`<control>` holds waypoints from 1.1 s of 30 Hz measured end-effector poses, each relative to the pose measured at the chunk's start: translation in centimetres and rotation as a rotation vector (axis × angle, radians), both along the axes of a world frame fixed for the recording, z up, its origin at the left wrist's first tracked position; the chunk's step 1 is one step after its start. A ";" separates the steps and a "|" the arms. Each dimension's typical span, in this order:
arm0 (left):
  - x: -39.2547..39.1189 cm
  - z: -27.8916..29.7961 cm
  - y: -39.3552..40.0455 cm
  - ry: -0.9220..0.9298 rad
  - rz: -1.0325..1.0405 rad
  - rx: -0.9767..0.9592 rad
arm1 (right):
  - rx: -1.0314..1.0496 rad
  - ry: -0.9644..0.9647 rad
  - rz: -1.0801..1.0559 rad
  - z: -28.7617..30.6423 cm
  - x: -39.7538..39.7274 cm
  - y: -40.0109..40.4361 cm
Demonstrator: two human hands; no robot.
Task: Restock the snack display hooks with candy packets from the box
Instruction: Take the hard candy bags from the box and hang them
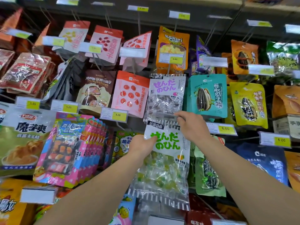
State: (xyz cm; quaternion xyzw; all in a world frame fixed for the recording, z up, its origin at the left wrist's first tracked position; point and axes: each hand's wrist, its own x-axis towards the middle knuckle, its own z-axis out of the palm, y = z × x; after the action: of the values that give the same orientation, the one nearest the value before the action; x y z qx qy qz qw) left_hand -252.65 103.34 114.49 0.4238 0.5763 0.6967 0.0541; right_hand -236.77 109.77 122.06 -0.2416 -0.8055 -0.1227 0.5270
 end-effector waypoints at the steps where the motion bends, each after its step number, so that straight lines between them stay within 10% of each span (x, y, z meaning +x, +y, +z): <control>1: 0.0 0.2 0.2 -0.017 -0.010 -0.007 | 0.003 0.002 0.003 0.0 -0.1 0.0; 10: -0.3 -0.3 0.5 -0.249 -0.135 -0.020 | 0.016 0.033 0.032 -0.5 -0.2 0.2; 33: -3.2 -8.1 -0.7 0.435 0.155 -0.169 | -0.076 -0.236 -0.170 -15.4 -2.8 0.9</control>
State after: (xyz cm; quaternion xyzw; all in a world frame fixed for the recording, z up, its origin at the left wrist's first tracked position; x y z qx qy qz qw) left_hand -255.81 102.67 106.42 0.5122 0.6615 0.5404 -0.0894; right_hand -239.55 110.72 106.67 -0.3127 -0.8424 -0.1639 0.4070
